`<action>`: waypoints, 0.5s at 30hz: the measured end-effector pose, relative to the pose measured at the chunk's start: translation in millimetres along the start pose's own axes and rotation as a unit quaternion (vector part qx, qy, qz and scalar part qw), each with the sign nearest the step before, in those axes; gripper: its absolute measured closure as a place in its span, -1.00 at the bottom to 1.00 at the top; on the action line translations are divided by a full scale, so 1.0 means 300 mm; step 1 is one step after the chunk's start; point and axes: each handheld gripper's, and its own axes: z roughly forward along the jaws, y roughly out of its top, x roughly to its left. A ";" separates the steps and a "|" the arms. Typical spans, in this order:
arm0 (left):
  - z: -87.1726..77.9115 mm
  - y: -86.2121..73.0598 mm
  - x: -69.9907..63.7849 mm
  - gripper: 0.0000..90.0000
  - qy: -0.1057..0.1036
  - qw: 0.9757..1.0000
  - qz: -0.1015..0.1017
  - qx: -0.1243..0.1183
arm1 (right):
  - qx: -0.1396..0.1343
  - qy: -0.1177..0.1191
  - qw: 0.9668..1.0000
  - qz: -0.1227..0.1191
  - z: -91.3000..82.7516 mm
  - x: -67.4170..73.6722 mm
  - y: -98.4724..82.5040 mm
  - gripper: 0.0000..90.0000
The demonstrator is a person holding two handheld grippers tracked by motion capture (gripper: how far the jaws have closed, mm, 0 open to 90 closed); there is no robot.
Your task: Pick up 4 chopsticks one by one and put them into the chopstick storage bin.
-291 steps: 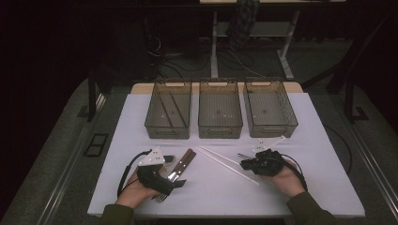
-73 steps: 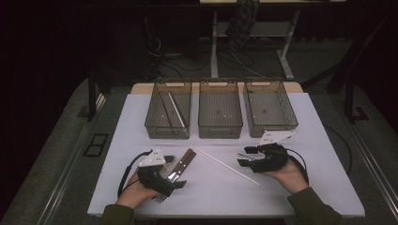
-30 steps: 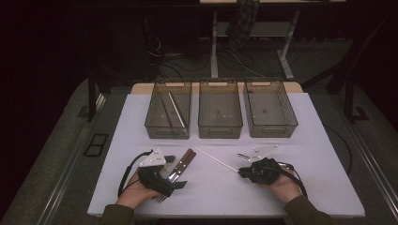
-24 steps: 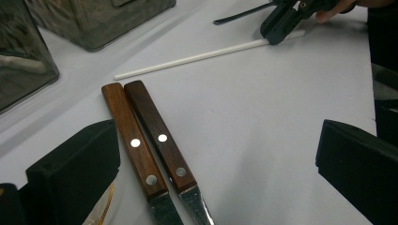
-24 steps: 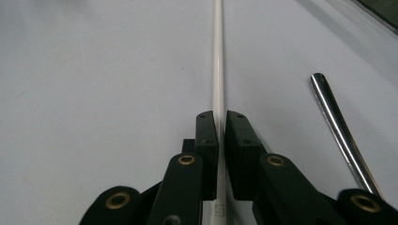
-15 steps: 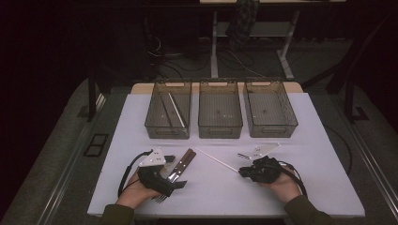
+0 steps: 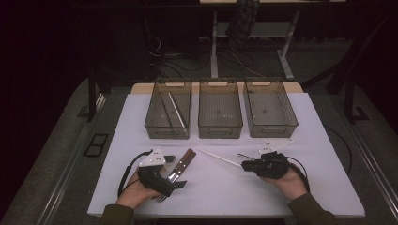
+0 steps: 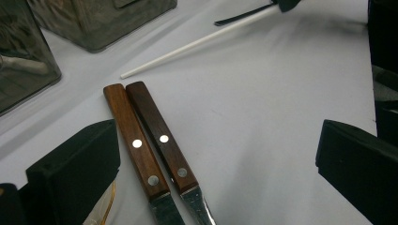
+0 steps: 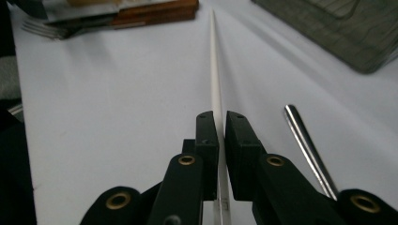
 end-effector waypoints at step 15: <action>0.001 0.000 0.000 -1.00 0.000 1.000 -0.001 0.000 | -0.056 0.005 0.998 0.003 -0.072 -0.009 0.047 0.87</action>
